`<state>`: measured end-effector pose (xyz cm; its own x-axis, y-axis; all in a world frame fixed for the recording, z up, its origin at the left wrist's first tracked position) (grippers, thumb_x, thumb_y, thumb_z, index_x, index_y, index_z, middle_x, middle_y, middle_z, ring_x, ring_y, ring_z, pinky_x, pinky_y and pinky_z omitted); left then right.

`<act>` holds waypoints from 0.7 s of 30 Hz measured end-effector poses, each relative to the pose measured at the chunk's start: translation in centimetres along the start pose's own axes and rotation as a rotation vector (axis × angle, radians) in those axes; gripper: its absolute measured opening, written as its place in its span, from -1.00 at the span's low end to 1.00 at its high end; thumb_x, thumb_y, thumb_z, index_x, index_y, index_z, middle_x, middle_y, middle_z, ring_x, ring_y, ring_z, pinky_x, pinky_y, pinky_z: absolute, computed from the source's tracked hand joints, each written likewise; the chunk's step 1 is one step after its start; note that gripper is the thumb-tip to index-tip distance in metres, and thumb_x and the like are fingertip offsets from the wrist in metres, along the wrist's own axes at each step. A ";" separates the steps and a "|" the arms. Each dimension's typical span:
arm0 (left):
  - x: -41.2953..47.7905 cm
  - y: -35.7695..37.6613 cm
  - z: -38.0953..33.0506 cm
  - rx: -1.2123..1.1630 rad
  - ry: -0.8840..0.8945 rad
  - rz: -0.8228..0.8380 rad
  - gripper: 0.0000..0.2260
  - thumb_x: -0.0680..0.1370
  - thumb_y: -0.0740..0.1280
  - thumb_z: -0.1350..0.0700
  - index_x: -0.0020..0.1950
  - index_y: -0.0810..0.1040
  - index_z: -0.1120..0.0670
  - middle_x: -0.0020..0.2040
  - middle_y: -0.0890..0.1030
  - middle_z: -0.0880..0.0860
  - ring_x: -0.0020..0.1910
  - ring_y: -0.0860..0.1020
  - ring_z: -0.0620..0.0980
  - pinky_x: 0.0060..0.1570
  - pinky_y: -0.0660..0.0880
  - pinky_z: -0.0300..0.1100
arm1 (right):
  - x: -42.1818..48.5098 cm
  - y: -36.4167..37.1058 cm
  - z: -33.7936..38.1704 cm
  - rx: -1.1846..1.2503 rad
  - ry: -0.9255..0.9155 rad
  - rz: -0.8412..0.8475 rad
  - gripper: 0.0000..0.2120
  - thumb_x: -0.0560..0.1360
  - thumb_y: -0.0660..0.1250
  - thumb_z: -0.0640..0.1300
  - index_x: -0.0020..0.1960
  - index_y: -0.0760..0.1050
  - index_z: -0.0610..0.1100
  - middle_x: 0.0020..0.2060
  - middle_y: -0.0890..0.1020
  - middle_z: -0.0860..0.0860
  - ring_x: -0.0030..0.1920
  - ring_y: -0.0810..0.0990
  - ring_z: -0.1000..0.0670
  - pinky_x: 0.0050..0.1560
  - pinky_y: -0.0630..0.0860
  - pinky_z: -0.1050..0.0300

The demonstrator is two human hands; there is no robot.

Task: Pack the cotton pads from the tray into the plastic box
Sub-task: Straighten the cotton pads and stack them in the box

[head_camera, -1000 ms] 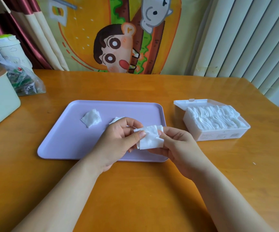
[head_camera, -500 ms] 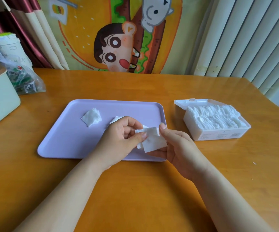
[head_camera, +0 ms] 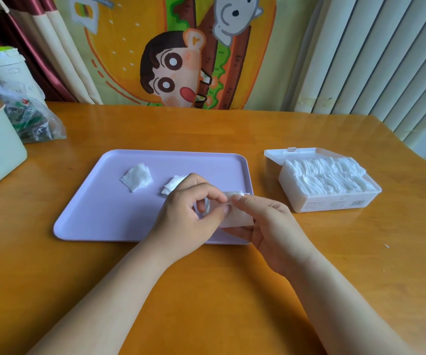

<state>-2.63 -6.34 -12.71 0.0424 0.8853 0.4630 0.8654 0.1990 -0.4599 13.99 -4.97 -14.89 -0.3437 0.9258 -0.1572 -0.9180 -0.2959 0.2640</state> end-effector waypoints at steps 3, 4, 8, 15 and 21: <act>0.0 -0.2 -0.2 -0.130 -0.063 0.001 -0.93 0.49 0.53 0.14 -0.12 0.69 -0.01 -0.07 0.56 -0.07 -0.18 0.54 0.00 -0.21 0.44 -0.30 | 0.1 0.0 0.0 0.084 0.017 0.008 -0.69 0.68 0.30 -0.12 0.25 0.66 -0.33 0.23 0.68 -0.31 0.30 0.66 -0.25 0.34 0.60 -0.18; 0.0 -0.3 -0.2 -0.177 -0.095 -0.006 -0.95 0.48 0.52 0.13 -0.14 0.69 -0.01 -0.07 0.57 -0.07 -0.18 0.55 -0.02 -0.19 0.45 -0.29 | 0.1 -0.1 0.0 0.123 0.019 0.000 -0.68 0.68 0.30 -0.13 0.26 0.65 -0.34 0.23 0.68 -0.32 0.30 0.66 -0.26 0.35 0.59 -0.20; 0.2 -1.3 0.2 -0.334 -0.203 -0.032 -0.95 0.47 0.48 0.11 -0.16 0.66 0.07 -0.07 0.65 -0.03 -0.11 0.59 0.01 -0.12 0.48 -0.17 | 0.2 -1.1 0.5 0.153 -0.037 -0.139 -0.74 0.69 0.30 -0.17 0.22 0.67 -0.31 0.14 0.73 -0.27 0.17 0.73 -0.25 0.26 0.64 -0.13; -0.2 -0.8 0.6 -0.446 -0.375 0.053 -0.88 0.56 0.50 0.22 0.03 0.64 0.04 -0.12 0.71 0.02 -0.11 0.63 -0.08 -0.07 0.54 -0.23 | 0.2 -1.8 0.9 -0.022 -0.175 -0.214 -0.75 0.71 0.30 -0.12 0.19 0.70 -0.22 0.09 0.76 -0.18 0.17 0.74 -0.19 0.18 0.68 -0.03; -0.4 -0.3 0.7 -0.494 -0.432 0.117 -0.83 0.54 0.53 0.26 0.09 0.69 0.08 -0.10 0.67 0.07 -0.13 0.59 -0.05 -0.10 0.57 -0.22 | 0.1 -1.2 0.6 -0.049 -0.150 -0.133 -0.72 0.72 0.28 -0.10 0.24 0.67 -0.25 0.09 0.75 -0.23 0.16 0.74 -0.25 0.24 0.66 -0.15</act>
<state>-3.29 -6.48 -13.33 0.0354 0.9986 0.0384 0.9986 -0.0338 -0.0400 15.21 -4.32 -14.63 -0.1884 0.9811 -0.0433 -0.9632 -0.1760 0.2032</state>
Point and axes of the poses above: each hand's wrist, its own x-axis towards the middle knuckle, its own y-axis out of the palm, z = x × y, the point moved 5 cm from there along x, towards the middle knuckle
